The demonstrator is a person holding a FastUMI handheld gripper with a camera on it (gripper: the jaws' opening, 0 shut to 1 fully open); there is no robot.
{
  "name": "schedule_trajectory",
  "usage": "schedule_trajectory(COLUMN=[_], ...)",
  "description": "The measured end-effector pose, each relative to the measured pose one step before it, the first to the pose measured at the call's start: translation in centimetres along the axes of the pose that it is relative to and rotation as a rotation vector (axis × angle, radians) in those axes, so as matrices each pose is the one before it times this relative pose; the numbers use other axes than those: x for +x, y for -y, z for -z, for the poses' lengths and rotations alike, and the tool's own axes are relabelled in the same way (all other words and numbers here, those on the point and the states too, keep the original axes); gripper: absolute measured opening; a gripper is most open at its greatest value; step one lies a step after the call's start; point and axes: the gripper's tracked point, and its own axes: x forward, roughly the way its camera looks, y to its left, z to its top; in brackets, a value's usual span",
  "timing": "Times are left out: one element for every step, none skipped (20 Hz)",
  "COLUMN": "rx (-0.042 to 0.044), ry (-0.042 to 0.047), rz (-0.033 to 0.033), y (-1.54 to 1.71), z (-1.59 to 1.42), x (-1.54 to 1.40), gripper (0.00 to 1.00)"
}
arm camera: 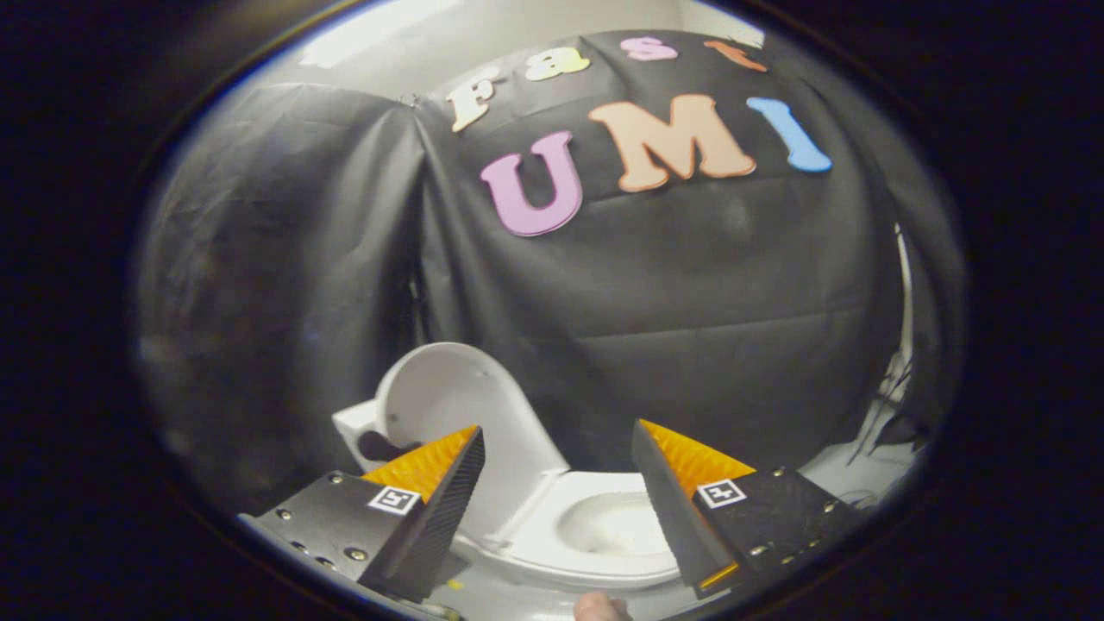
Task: Open the toilet lid.
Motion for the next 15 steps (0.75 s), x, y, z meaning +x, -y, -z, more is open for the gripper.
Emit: schedule_trajectory(rx=[-0.09223, -0.07957, -0.06073, -0.03371, -0.00554, 0.02636, 0.0365, 0.02799, 0.01451, 0.01495, 0.01731, 0.0098, -0.01223, -0.01904, -0.00252], ry=[0.01998, 0.01912, 0.0036, -0.01581, -0.01097, -0.00349, -0.00517, -0.00587, 0.01471, 0.02151, 0.00876, 0.01144, 0.00288, 0.00045, 0.00878], rz=[0.03118, 0.01893, 0.01294, 0.00464, 0.00871, 0.01024, 0.00457, 0.00802, 0.02674, 0.02154, 0.00789, 0.01403, 0.00641, 0.00928, 0.01116], y=[2.409, 1.905, 1.454, 1.043, 0.968, 0.277, 0.332, -0.213, -0.2, -0.191, -0.634, -0.729, -0.769, -0.707, -0.368], z=[0.058, 0.161, 0.347, 0.491, 0.243, -0.137, -0.156, -0.288, -0.733, -0.932, -0.737, -0.633, -0.386, -0.42, -0.454], x=[-0.661, -0.498, -0.582, -0.324, 0.169, -0.061, -0.265, -0.181, -0.294, -0.2, -0.296, -0.136, -0.089, -0.151, -0.191], gripper=[1.0, 1.0, 1.0, 1.0, 1.0, 1.0, 1.0, 1.0, 1.0, 1.0, 1.0, 1.0, 1.0, 1.0, 1.0])
